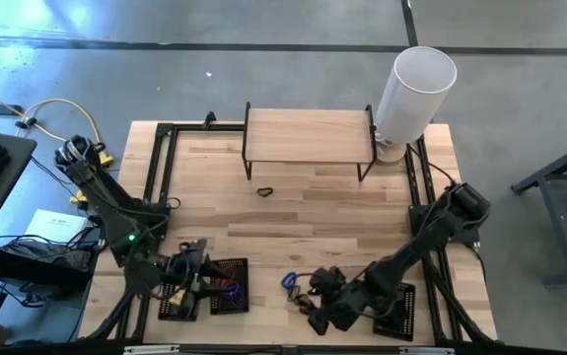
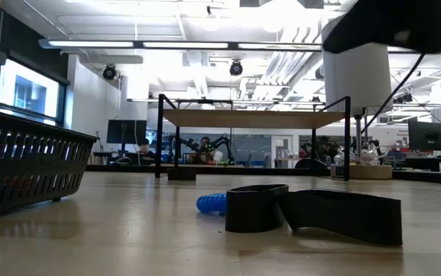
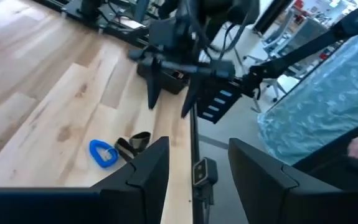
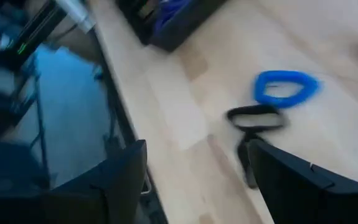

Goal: Pick & Place Office Desk Supplies
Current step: Put the black rubber band into the right black basket

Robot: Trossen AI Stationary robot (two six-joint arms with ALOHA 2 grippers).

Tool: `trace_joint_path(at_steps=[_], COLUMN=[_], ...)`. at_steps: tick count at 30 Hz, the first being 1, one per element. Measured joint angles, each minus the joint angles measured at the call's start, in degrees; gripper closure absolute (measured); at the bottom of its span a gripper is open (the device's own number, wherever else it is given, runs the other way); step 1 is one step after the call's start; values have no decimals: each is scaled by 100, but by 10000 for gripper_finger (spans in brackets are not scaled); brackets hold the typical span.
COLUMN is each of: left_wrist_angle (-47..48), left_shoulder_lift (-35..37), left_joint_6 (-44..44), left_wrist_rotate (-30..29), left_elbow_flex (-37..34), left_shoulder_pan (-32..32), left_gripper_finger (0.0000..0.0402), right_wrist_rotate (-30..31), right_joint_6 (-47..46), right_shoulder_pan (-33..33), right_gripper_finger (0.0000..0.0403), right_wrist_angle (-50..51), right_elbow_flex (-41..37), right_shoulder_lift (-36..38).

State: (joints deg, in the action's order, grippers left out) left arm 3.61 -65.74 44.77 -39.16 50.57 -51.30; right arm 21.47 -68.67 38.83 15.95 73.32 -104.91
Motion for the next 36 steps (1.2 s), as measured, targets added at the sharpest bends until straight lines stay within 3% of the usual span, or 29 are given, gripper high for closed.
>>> trace_joint_path(at_steps=[5,17,26,36], left_wrist_angle=[-49,-14,6,61], left_shoulder_lift=[-4,-6,-6,-6], left_joint_6=[5,22,22,21], left_wrist_rotate=[64,819,1046,1086], left_elbow_flex=[0,-2,-4,-7], left_shoulder_pan=[-199,-546,-857,-1002], left_gripper_finger=[242,242,242,242], right_wrist_rotate=[-231,-251,-734,-838], right_joint_6=[821,459,600,688], right_shoulder_pan=[2,-203,-396,-437], right_gripper_finger=[133,133,133,133], right_wrist_angle=[-638,-78,112,92], right_elbow_flex=[0,-3,0,0], right_shoulder_lift=[-476,-706,-987,-994])
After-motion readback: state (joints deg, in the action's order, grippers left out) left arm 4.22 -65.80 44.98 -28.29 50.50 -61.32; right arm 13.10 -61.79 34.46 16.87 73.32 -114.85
